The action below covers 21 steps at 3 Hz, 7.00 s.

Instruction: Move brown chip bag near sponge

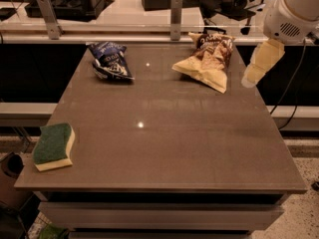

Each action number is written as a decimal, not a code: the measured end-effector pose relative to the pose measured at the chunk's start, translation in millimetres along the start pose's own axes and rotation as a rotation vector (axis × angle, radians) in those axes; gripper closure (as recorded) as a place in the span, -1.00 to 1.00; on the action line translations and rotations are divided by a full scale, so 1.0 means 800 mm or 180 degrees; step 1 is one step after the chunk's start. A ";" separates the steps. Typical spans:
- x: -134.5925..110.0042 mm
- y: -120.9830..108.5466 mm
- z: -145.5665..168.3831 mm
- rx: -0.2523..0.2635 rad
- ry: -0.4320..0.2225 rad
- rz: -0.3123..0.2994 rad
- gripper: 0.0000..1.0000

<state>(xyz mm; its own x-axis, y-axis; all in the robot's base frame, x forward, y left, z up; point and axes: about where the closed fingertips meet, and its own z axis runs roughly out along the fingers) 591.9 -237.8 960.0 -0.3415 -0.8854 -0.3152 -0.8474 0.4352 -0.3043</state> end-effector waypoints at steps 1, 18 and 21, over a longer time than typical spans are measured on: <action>-0.012 -0.035 0.041 0.0004 -0.0250 0.0212 -1.00; -0.136 -0.140 0.199 -0.0166 -0.1534 0.1249 1.00; -0.125 -0.136 0.119 -0.0354 -0.1840 0.1121 1.00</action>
Offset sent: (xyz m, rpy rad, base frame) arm 0.1131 0.0271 -0.0667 0.3163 -0.0189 -0.1036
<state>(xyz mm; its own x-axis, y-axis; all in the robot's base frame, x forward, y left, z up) 757.1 -181.2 939.2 -0.3587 -0.4513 -0.8171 -0.7727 0.6346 -0.0113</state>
